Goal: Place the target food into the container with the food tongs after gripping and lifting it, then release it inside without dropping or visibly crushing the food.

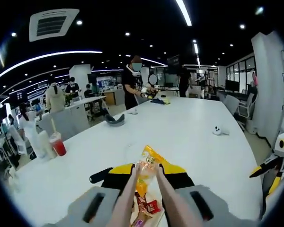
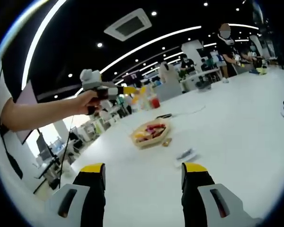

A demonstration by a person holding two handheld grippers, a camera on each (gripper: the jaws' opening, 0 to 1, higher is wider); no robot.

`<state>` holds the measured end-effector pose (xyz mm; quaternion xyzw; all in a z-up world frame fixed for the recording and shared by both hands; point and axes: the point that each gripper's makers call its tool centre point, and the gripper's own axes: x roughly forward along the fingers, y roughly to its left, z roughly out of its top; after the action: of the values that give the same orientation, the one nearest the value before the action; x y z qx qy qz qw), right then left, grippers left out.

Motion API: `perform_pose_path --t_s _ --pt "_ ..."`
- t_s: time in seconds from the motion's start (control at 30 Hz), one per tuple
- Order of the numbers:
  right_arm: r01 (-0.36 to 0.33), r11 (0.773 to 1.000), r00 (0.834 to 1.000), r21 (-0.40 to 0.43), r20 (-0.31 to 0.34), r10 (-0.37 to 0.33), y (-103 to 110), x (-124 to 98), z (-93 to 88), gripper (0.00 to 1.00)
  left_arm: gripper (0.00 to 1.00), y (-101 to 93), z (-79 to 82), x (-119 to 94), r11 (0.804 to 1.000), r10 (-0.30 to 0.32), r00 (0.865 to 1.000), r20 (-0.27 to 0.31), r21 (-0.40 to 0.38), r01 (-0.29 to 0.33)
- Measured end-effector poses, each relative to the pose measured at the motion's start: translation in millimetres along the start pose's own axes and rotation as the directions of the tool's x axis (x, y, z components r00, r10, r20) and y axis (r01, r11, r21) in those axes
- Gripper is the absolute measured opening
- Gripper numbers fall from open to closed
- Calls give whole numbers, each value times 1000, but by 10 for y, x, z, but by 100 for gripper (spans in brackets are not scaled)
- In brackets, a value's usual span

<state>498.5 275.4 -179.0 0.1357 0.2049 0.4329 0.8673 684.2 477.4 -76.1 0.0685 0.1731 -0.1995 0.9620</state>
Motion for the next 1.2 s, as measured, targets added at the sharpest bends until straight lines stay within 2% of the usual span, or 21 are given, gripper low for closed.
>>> perform_pose_path --t_s 0.37,0.43,0.63,0.7,0.73,0.77,0.87,1.0,1.1,1.2 --pt "17 1000 1000 -5 14 -17 -22 -119 25 65 19 335 -68 44 997 71 997 -42 7 -70" --pt "31 998 999 -58 18 -30 -32 -144 69 64 19 424 -95 67 997 82 995 -54 6 -82" --pt "26 995 999 -97 23 -24 18 -149 127 64 19 603 -163 93 993 119 990 -79 -3 -120" --pt "33 993 999 -115 20 -31 10 -166 128 64 19 661 -152 73 990 138 988 -75 -17 -140" --pt "44 991 999 -130 26 -41 -9 -185 148 64 19 700 -109 67 987 147 988 -50 -62 -150" --pt "47 991 999 -128 29 -43 -19 -193 157 64 19 721 -103 66 986 149 988 -50 -70 -152" --pt "70 991 997 -114 43 -65 -89 -213 197 64 19 811 -86 66 984 166 985 -54 -52 -169" --pt "91 991 995 -101 49 -86 -157 -218 206 63 20 959 -54 54 977 197 979 -58 -75 -201" --pt "95 991 994 -95 55 -90 -167 -218 206 63 22 1027 -77 57 975 211 976 -59 -62 -214" --pt "91 992 995 -83 52 -87 -165 -196 193 63 23 1043 -81 31 972 216 975 -46 -89 -220"
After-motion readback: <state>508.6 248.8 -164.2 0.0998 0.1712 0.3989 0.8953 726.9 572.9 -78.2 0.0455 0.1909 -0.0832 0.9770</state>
